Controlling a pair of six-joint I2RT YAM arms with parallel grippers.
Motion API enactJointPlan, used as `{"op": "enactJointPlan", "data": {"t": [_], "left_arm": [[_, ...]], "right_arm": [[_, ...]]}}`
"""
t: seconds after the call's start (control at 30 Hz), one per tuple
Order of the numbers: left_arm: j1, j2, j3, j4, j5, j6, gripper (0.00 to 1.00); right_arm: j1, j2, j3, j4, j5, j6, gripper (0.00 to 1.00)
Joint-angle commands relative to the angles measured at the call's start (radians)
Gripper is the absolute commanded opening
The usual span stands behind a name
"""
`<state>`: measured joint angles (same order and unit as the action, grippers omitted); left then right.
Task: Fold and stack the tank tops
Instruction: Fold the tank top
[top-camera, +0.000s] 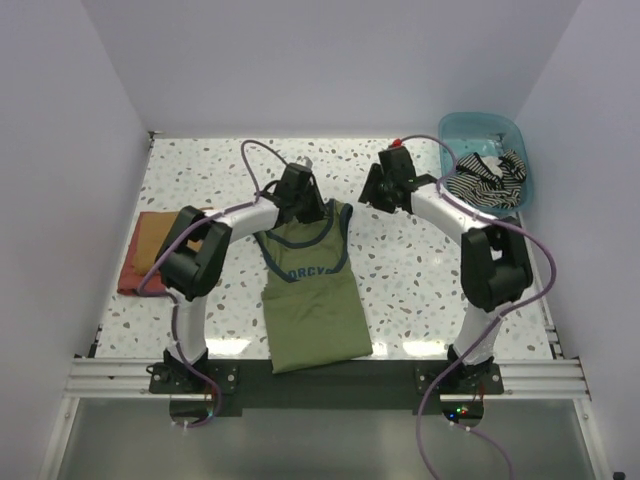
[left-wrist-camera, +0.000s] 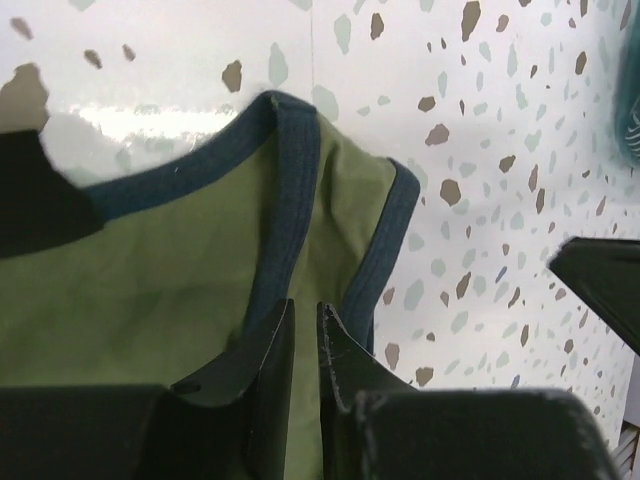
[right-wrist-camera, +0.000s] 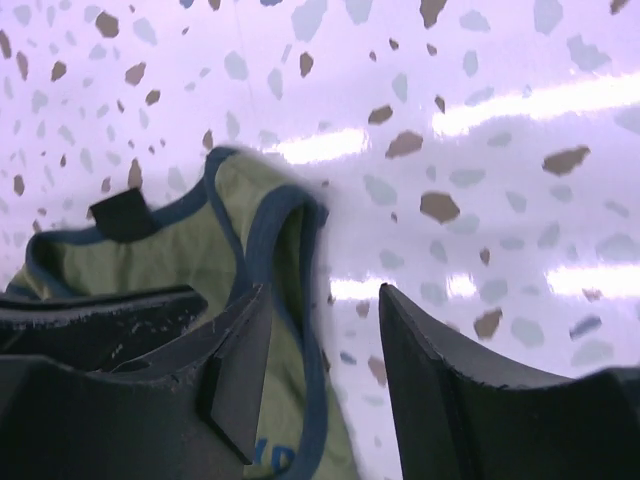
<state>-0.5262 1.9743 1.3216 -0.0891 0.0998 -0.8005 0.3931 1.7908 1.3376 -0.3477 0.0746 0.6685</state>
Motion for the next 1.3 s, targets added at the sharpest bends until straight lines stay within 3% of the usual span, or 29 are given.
{"op": "enactJointPlan", "data": {"t": [0.0, 0.3, 0.6, 0.83, 1.27], "left_arm": [[-0.004, 0.069, 0.106, 0.068, 0.037, 0.014, 0.19], [-0.005, 0.187, 0.202, 0.052, 0.009, 0.012, 0.18], [-0.003, 0.227, 0.229, 0.028, -0.028, -0.003, 0.18], [-0.003, 0.261, 0.257, 0.034, -0.018, -0.002, 0.18], [0.014, 0.270, 0.271, 0.035, -0.026, -0.002, 0.17]], "right_arm": [[-0.023, 0.120, 0.102, 0.058, -0.110, -0.018, 0.50], [-0.051, 0.265, 0.219, 0.056, -0.078, 0.020, 0.37], [-0.051, 0.389, 0.311, 0.030, -0.078, 0.049, 0.16], [-0.048, 0.404, 0.298, 0.059, -0.125, 0.066, 0.03], [-0.008, 0.361, 0.328, 0.092, -0.309, 0.155, 0.00]]}}
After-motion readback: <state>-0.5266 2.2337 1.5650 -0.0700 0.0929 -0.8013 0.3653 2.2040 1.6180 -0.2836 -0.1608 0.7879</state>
